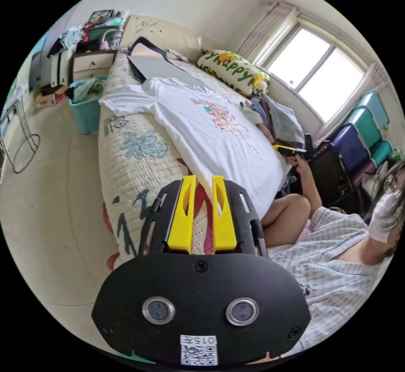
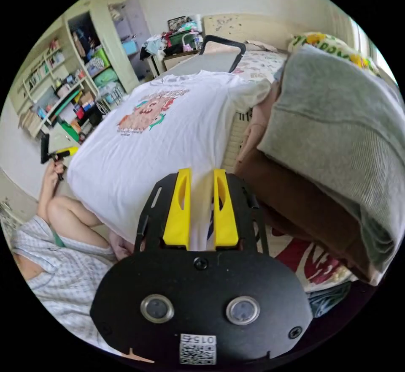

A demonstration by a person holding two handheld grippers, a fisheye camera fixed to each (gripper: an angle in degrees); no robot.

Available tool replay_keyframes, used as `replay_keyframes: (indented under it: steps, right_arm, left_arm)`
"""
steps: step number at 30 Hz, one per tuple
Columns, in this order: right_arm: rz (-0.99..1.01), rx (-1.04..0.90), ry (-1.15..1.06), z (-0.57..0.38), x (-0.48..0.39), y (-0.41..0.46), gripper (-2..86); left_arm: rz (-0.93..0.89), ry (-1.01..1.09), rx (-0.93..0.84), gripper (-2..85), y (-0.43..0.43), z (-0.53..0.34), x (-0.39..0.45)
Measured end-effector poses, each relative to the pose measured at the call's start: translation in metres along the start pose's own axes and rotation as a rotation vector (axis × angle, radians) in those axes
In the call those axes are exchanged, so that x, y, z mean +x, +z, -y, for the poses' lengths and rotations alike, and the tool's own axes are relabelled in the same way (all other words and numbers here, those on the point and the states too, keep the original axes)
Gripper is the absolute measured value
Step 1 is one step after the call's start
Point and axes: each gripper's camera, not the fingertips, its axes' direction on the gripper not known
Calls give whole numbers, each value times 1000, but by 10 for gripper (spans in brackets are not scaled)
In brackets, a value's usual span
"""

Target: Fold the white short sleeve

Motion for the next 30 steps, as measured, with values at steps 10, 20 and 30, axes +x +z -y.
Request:
replay_keyframes:
  steps: [10,20,30]
  right_arm:
    - [-51,57,29,-12,9,-5,54]
    - [-14,62,89,-18,29,-2,57]
    - [-76,80,35,-21,29,-5,2]
  left_arm:
    - [9,-49,78,-5,-28,-15,-13]
    - [-10,-62,93,4,-44,-27,-25]
    - [54,-31,86,-6,-53,-31,-26]
